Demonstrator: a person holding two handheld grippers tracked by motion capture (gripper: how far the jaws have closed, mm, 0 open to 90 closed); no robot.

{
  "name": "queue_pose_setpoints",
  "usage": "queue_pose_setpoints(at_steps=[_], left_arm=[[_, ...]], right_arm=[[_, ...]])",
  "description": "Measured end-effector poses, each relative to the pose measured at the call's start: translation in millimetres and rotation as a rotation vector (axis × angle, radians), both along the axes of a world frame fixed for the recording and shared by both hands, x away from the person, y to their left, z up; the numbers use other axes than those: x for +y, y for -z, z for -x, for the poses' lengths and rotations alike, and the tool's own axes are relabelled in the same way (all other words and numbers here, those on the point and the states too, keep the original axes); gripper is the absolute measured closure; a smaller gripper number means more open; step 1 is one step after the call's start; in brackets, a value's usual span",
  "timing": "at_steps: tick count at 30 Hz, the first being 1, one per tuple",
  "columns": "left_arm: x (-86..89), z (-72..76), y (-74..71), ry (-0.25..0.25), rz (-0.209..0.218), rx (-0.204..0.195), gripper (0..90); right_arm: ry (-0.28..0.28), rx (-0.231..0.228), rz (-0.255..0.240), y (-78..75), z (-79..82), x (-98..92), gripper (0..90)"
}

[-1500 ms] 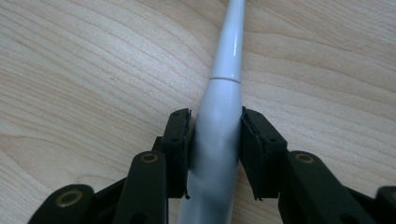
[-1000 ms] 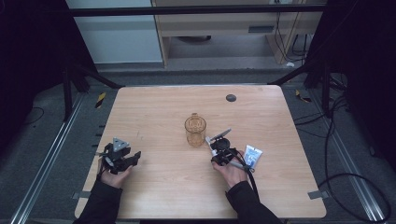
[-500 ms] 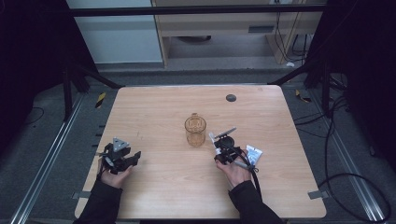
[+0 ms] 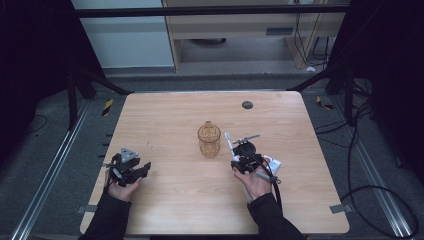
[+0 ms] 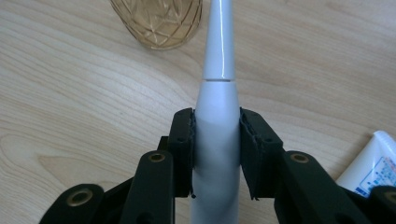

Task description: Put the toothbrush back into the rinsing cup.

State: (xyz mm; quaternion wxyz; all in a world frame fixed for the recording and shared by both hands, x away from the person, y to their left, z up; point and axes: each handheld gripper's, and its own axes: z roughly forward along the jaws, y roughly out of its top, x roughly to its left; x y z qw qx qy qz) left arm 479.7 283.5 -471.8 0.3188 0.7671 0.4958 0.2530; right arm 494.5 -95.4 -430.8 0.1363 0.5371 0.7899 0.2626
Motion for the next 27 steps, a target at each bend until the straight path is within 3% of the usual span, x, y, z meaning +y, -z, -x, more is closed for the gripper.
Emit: queue_pose_setpoints(at_steps=[4,9,10,11,20,21,24,27], left_arm=[[-0.1,0.2,-0.1,0.001,0.000,-0.002,51.0],[-0.1,0.2,-0.2,0.001,0.001,-0.003,51.0],[0.1,0.3,-0.3,0.000,0.002,-0.004,51.0],[0.1,0.3,-0.3,0.000,0.002,-0.004,51.0],[0.4,0.5,-0.5,-0.002,0.009,-0.008,50.6],[0.4,0.5,-0.5,-0.002,0.009,-0.008,50.5],[1.0,0.4,-0.6,-0.005,0.013,-0.009,50.3],[1.0,0.4,-0.6,-0.005,0.014,-0.010,50.2]], right_arm=[[-0.001,-0.033,-0.019,-6.2,1.8,-2.7,67.5],[0.000,-0.102,-0.061,-16.2,4.1,-7.8,67.5],[0.001,-0.133,-0.081,-19.8,4.9,-9.8,67.5],[0.001,-0.133,-0.081,-19.8,4.9,-9.8,67.5],[0.003,-0.299,-0.211,-36.9,6.6,-15.9,67.4],[0.003,-0.299,-0.211,-36.9,6.6,-15.9,67.4],[0.006,-0.382,-0.260,-43.9,6.9,-14.8,67.4],[0.013,-0.424,-0.276,-47.2,7.1,-13.7,67.4]])
